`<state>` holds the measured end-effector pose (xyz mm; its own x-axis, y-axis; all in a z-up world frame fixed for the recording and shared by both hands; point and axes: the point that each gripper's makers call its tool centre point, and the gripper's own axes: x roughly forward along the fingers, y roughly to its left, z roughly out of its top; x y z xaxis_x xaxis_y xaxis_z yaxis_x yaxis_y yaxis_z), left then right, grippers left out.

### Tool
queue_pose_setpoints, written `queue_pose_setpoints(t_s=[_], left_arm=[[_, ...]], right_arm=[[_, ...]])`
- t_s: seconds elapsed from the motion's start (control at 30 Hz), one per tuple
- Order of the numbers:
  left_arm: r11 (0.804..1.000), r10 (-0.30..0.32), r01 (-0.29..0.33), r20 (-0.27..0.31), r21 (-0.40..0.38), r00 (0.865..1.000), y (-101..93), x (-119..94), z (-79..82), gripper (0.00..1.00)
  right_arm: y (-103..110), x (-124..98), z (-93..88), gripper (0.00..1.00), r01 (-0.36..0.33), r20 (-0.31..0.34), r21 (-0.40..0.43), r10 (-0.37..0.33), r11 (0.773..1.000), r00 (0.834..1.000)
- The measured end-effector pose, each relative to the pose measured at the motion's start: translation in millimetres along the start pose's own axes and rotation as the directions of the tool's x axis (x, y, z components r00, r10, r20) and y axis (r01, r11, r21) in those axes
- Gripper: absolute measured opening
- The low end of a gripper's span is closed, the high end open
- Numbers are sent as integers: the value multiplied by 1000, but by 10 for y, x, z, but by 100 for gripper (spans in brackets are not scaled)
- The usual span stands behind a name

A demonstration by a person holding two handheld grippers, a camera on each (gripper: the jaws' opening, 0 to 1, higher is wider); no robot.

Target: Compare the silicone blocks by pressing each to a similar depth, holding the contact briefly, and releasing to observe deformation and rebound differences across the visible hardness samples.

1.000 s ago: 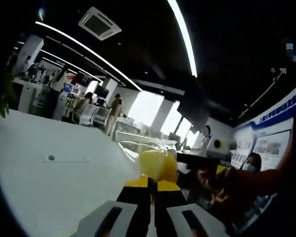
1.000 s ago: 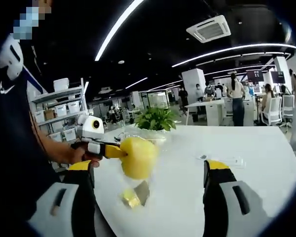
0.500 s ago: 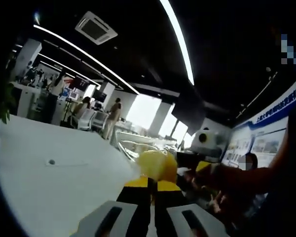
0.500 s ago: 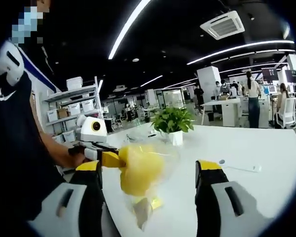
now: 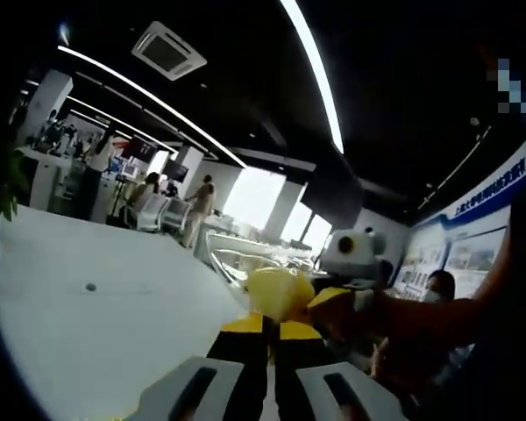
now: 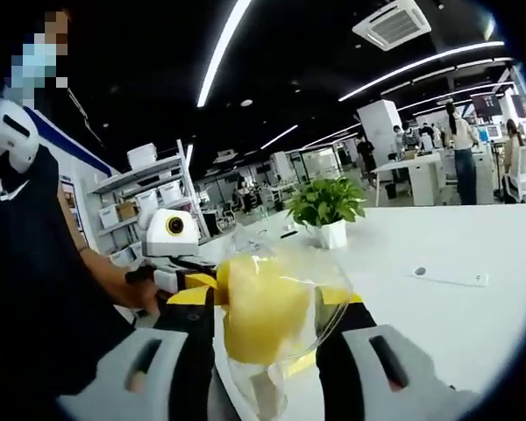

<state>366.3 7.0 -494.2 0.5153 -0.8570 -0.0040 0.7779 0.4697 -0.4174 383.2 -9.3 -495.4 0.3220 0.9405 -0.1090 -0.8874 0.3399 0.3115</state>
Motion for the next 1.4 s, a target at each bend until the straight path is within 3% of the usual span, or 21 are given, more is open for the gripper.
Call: queue_pose_setpoints(t_s=[0.13,0.33,0.77,0.97,1.4], left_arm=[[1000,-4,4,-4,9,1000,-2,0,10,0],[1000,-2,2,-7,2,1000,-1,-6,5,0],[999,25,-25,-5,33,1000,44,-21,34,0],[999,39,-38,-26,40,999,65,-42,-10,0],[998,45,-44,-12,35,999,87,-57,24,4]], right_arm=[[-6,-5,-10,31,-3,-5,1,3,1000,1000],[1,11,-12,25,-14,-26,23,14,1000,1000],[52,53,14,11,-28,-49,-20,27,999,998],[83,72,-28,5,-34,-95,-28,31,999,995],[84,67,0,0,-19,-114,11,20,1000,993]])
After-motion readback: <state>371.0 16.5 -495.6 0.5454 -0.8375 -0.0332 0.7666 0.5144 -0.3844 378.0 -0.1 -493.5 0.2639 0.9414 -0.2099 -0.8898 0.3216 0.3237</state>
